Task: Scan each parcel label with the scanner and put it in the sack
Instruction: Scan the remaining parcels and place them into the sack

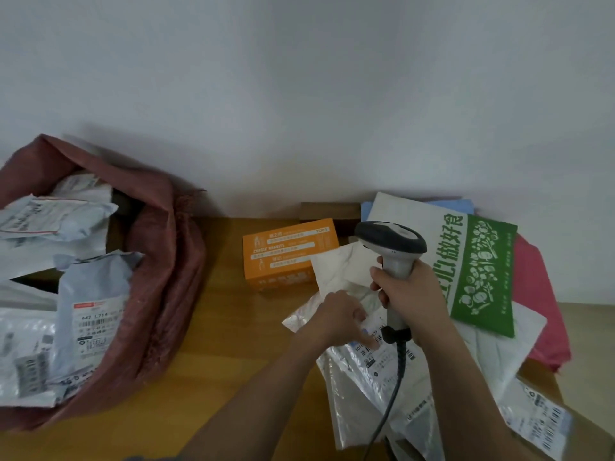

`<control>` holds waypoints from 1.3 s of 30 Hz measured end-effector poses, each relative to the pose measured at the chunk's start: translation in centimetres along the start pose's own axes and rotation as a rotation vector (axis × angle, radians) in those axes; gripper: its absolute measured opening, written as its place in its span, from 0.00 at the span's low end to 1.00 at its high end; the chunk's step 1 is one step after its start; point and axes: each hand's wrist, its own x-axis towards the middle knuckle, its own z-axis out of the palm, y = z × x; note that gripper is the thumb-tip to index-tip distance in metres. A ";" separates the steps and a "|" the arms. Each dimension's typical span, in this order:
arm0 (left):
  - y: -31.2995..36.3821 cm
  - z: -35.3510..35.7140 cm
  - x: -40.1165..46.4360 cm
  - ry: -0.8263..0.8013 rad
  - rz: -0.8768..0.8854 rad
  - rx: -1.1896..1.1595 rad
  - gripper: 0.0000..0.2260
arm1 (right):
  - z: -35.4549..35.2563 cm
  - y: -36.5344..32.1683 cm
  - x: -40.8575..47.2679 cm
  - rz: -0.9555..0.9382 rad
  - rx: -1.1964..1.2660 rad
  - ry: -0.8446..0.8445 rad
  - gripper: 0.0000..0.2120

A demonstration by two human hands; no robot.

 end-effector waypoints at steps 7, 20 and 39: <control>-0.6 0.1 -2.1 0.054 -0.070 -0.158 0.18 | -0.6 0.1 -2.4 -0.018 0.021 0.031 0.04; -5.9 -6.2 -10.7 0.528 -0.244 -0.855 0.06 | 2.3 -1.4 -7.8 -0.130 -0.032 -0.050 0.03; -10.5 -17.0 -23.5 1.175 -0.050 -0.821 0.03 | 10.1 -6.6 -16.1 -0.597 -0.326 -0.304 0.13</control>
